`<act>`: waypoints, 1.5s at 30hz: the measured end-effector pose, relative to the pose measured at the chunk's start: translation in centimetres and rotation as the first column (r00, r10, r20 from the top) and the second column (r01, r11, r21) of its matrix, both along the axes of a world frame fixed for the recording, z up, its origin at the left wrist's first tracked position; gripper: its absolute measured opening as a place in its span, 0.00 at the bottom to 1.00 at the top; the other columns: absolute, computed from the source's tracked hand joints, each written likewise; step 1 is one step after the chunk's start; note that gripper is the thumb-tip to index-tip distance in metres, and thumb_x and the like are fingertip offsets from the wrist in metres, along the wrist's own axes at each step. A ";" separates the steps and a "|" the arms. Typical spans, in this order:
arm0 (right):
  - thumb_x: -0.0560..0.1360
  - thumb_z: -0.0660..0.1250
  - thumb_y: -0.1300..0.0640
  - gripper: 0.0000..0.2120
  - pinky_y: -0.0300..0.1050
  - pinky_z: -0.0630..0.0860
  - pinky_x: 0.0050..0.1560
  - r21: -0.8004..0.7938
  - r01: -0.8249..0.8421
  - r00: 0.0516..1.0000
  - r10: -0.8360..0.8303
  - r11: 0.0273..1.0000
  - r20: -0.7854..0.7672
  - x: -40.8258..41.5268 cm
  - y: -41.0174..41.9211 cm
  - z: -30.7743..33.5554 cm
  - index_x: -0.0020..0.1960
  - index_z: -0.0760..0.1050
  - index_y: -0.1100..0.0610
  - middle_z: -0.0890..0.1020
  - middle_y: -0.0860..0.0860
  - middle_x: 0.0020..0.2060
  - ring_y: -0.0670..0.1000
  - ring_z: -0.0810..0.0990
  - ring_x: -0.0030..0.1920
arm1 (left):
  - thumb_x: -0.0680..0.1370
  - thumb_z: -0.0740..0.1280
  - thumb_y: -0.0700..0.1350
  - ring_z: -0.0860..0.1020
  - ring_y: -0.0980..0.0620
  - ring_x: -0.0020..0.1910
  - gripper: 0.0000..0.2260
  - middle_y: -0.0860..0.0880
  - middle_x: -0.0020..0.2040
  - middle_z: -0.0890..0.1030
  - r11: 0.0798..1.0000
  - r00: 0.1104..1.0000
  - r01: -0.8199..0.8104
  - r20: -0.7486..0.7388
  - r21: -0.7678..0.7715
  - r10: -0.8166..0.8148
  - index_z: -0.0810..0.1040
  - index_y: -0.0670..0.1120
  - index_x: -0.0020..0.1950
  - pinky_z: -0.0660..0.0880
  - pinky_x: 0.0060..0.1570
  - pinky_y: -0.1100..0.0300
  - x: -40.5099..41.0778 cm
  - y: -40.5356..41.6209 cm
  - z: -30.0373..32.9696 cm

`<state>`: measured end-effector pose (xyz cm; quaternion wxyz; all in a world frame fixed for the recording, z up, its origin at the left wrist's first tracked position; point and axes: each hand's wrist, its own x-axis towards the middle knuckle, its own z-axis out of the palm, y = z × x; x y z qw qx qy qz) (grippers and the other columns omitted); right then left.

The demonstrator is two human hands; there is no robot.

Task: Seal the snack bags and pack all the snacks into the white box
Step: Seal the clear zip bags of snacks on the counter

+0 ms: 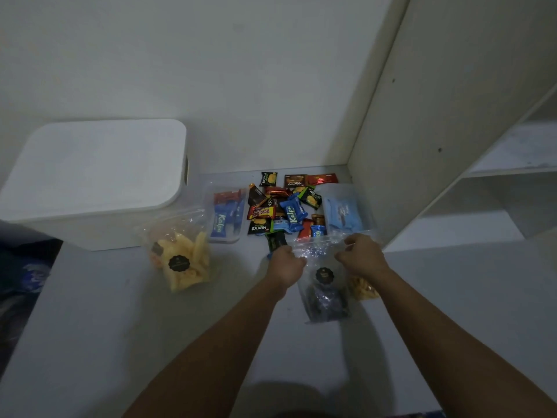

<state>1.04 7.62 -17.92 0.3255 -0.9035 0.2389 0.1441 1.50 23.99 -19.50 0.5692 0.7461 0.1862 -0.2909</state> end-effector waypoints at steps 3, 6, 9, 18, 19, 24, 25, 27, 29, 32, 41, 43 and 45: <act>0.73 0.69 0.56 0.16 0.43 0.71 0.44 -0.014 0.043 0.999 -0.043 0.999 0.019 0.2 0.3 -0.2 0.58 0.75 0.60 0.81 0.57 0.53 0.51 0.74 0.46 | 0.76 0.65 0.35 0.76 0.51 0.44 0.17 0.46 0.46 0.77 0.993 0.993 -0.118 0.027 -0.033 0.119 0.71 0.38 0.65 0.76 0.47 0.58 0.1 -0.3 -0.2; 0.72 0.69 0.56 0.19 0.42 0.69 0.42 0.031 0.104 0.994 -0.105 0.994 0.041 0.4 0.2 -0.1 0.61 0.72 0.60 0.79 0.56 0.53 0.52 0.73 0.45 | 0.75 0.67 0.34 0.79 0.45 0.44 0.03 0.42 0.44 0.80 0.982 0.975 -0.190 0.117 -0.020 0.191 0.78 0.41 0.45 0.78 0.51 0.51 -0.3 -0.3 0.0; 0.72 0.70 0.57 0.25 0.43 0.73 0.44 0.099 0.065 0.990 -0.076 0.993 0.118 0.4 0.1 0.2 0.66 0.68 0.56 0.76 0.55 0.55 0.53 0.76 0.49 | 0.76 0.66 0.33 0.79 0.47 0.38 0.08 0.43 0.38 0.80 0.985 0.970 -0.156 0.179 -0.077 0.168 0.76 0.42 0.38 0.79 0.47 0.48 -0.9 0.6 0.5; 0.77 0.66 0.62 0.07 0.35 0.74 0.36 0.413 -0.258 0.947 0.143 0.873 0.289 0.8 1.0 3.2 0.44 0.82 0.55 0.83 0.49 0.37 0.41 0.81 0.38 | 0.77 0.64 0.35 0.81 0.46 0.46 0.09 0.44 0.44 0.83 0.970 0.896 -0.226 0.371 -0.086 0.242 0.79 0.47 0.41 0.80 0.46 0.51 -1.4 4.4 4.3; 0.77 0.65 0.61 0.08 0.38 0.77 0.39 0.397 -0.290 0.932 0.163 0.871 0.324 0.9 1.2 3.3 0.45 0.83 0.56 0.84 0.50 0.38 0.42 0.82 0.40 | 0.77 0.65 0.36 0.81 0.47 0.47 0.09 0.46 0.44 0.83 0.964 0.873 -0.259 0.414 -0.054 0.258 0.80 0.49 0.42 0.81 0.48 0.50 -1.2 4.6 4.5; 0.79 0.62 0.59 0.11 0.29 0.76 0.39 0.335 -0.403 0.873 0.248 0.852 0.421 1.3 2.6 3.8 0.56 0.82 0.56 0.84 0.59 0.51 0.56 0.82 0.52 | 0.78 0.64 0.38 0.80 0.54 0.43 0.11 0.52 0.41 0.82 0.939 0.761 -0.342 0.591 0.018 0.266 0.82 0.48 0.55 0.80 0.48 0.55 -1.0 5.1 5.8; 0.79 0.62 0.58 0.11 0.30 0.76 0.38 0.320 -0.417 0.863 0.260 0.851 0.433 1.4 2.8 3.9 0.57 0.81 0.54 0.84 0.59 0.51 0.55 0.82 0.52 | 0.78 0.63 0.38 0.79 0.57 0.40 0.11 0.53 0.39 0.82 0.940 0.742 -0.340 0.618 0.015 0.259 0.82 0.47 0.56 0.79 0.45 0.59 -1.0 5.1 6.1; 0.79 0.62 0.58 0.11 0.32 0.76 0.41 0.326 -0.421 0.852 0.246 0.846 0.462 1.3 3.1 4.6 0.57 0.81 0.53 0.84 0.57 0.51 0.53 0.82 0.51 | 0.77 0.64 0.37 0.78 0.63 0.35 0.12 0.56 0.38 0.82 0.937 0.695 -0.350 0.666 -0.015 0.271 0.81 0.49 0.56 0.77 0.40 0.67 -1.0 5.1 6.5; 0.78 0.64 0.60 0.11 0.39 0.77 0.52 0.370 -0.401 0.839 0.173 0.838 0.516 1.3 3.3 5.4 0.57 0.81 0.53 0.84 0.51 0.50 0.48 0.81 0.52 | 0.77 0.65 0.37 0.79 0.62 0.37 0.11 0.54 0.39 0.83 0.918 0.668 -0.392 0.666 -0.066 0.333 0.82 0.48 0.55 0.79 0.42 0.67 -1.0 5.4 6.7; 0.75 0.68 0.63 0.13 0.40 0.79 0.52 0.414 -0.383 0.809 0.083 0.826 0.582 1.4 3.4 6.5 0.47 0.82 0.45 0.85 0.45 0.43 0.44 0.82 0.48 | 0.76 0.67 0.39 0.82 0.55 0.44 0.09 0.47 0.45 0.84 0.898 0.675 -0.427 0.624 -0.105 0.394 0.83 0.42 0.55 0.80 0.48 0.59 -0.8 5.9 6.9; 0.73 0.71 0.62 0.08 0.41 0.80 0.47 0.415 -0.365 0.790 0.041 0.833 0.612 1.7 3.4 7.8 0.44 0.82 0.49 0.85 0.47 0.40 0.47 0.83 0.43 | 0.72 0.71 0.35 0.82 0.46 0.40 0.04 0.39 0.40 0.83 0.891 0.652 -0.359 0.608 -0.278 0.453 0.81 0.37 0.46 0.80 0.47 0.49 -0.3 6.2 8.5; 0.73 0.71 0.62 0.09 0.41 0.80 0.46 0.413 -0.351 0.785 0.024 0.841 0.619 1.7 3.3 7.7 0.41 0.81 0.48 0.84 0.47 0.39 0.48 0.83 0.42 | 0.72 0.71 0.34 0.82 0.50 0.39 0.02 0.44 0.38 0.83 0.901 0.645 -0.357 0.633 -0.245 0.428 0.82 0.38 0.44 0.82 0.47 0.52 -0.2 6.0 8.7; 0.73 0.71 0.63 0.11 0.35 0.78 0.43 0.394 -0.324 0.787 0.014 0.860 0.617 1.5 3.5 7.8 0.39 0.80 0.47 0.83 0.46 0.37 0.44 0.82 0.39 | 0.72 0.71 0.34 0.82 0.55 0.38 0.02 0.52 0.35 0.83 0.913 0.639 -0.343 0.657 -0.222 0.400 0.82 0.39 0.42 0.82 0.46 0.56 -0.1 5.7 8.7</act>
